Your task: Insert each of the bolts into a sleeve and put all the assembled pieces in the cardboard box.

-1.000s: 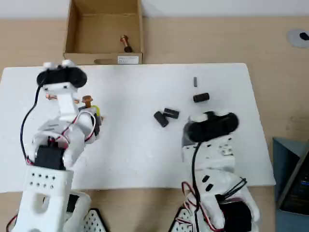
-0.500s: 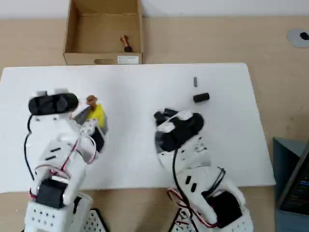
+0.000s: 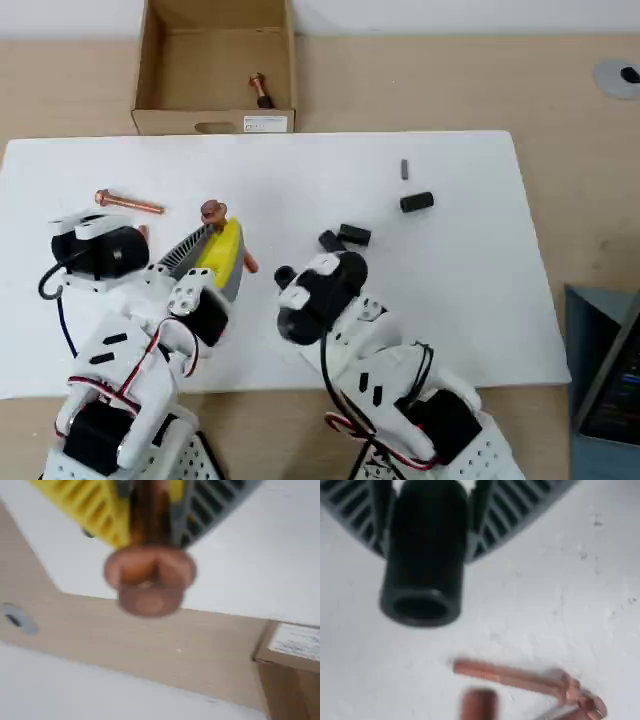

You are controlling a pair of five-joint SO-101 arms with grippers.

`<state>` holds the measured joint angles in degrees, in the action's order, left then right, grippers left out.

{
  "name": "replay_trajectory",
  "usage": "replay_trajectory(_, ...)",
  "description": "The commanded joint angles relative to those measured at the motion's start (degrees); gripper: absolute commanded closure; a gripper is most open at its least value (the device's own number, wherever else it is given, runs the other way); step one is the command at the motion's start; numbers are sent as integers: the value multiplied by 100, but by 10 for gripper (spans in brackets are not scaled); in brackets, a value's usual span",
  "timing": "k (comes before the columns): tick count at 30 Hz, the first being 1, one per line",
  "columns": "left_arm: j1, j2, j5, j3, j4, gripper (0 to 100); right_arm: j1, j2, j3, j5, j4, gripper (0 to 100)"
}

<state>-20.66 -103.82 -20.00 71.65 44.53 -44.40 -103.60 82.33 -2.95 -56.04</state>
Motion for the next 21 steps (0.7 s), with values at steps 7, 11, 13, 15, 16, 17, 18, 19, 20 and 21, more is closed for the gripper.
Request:
replay_trajectory(7, -53, -66, -659, -422, -158, 998, -75, -523, 40, 352, 448, 989)
replay_trajectory(11, -62, -66, -686, -422, -158, 998, -75, -523, 31, 352, 448, 989)
replay_trajectory(13, -220, -66, -686, -413, -158, 998, -75, -523, 40, 352, 448, 989)
replay_trajectory(15, -387, -66, -686, -404, -158, 998, -75, -523, 40, 352, 448, 989)
replay_trajectory(16, -475, -66, -686, -404, -158, 998, -75, -523, 40, 352, 448, 989)
replay_trajectory(17, -545, -66, -686, -404, -158, 998, -75, -523, 40, 352, 448, 989)
replay_trajectory(18, -607, -66, -686, -387, -158, 998, -75, -523, 40, 352, 448, 989)
replay_trajectory(19, -633, -57, -686, -316, -167, 998, -75, -523, 40, 352, 448, 989)
replay_trajectory(20, -633, -57, -686, -246, -167, 998, -75, -523, 40, 352, 448, 989)
replay_trajectory(21, -624, -57, -677, -176, -167, 998, -75, -523, 31, 352, 448, 989)
